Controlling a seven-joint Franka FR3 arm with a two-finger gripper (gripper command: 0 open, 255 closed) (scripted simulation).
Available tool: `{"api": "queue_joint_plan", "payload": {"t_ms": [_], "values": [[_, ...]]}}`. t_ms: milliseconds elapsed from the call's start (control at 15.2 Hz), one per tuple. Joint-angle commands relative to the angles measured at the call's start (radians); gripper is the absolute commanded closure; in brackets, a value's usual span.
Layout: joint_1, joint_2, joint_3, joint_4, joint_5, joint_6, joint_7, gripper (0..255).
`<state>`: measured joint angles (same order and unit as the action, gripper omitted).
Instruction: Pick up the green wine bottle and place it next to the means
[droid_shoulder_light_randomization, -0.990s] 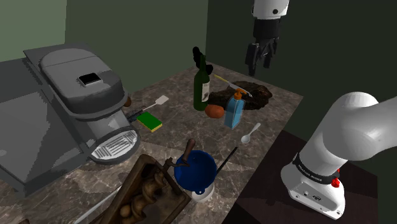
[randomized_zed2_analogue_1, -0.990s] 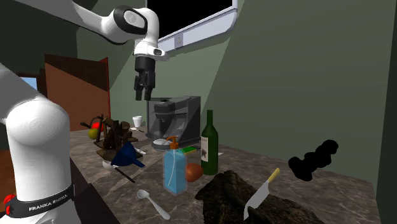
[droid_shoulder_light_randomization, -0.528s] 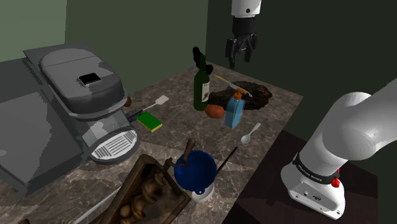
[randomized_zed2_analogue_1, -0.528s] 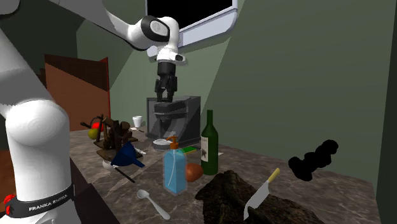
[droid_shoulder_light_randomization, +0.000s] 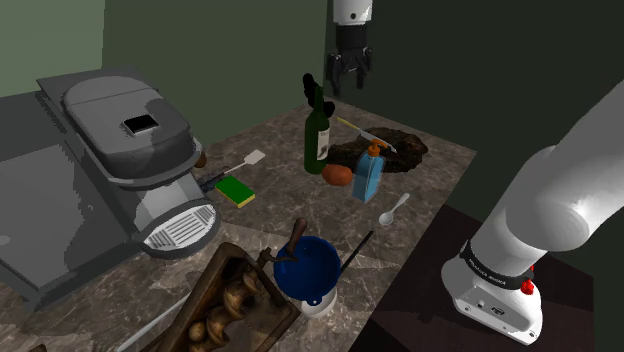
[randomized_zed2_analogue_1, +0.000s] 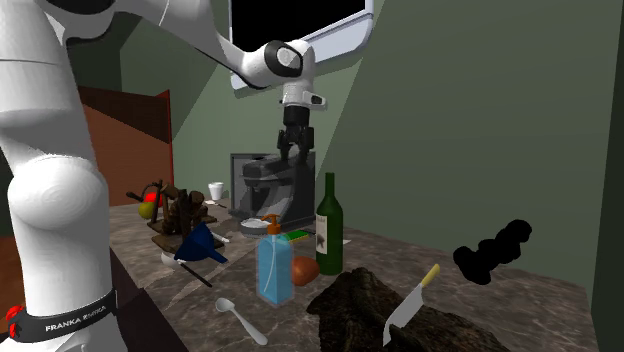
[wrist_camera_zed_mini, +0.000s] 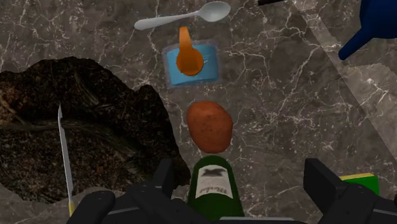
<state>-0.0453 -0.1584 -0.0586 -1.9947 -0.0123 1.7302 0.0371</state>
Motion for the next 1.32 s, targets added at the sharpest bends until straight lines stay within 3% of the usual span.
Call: {"api": "queue_joint_plan", "payload": {"t_ms": [0,594,1254], "values": [[-0.002,0.083,-0.004,0.086,0.007,-0.002,-0.005,0],[-0.028,0.451,-0.022,0.528,0.043,-0.072,-0.04,0],[-0.026,0.441,-0.021,0.413,0.043,0.033,-0.04,0]]}}
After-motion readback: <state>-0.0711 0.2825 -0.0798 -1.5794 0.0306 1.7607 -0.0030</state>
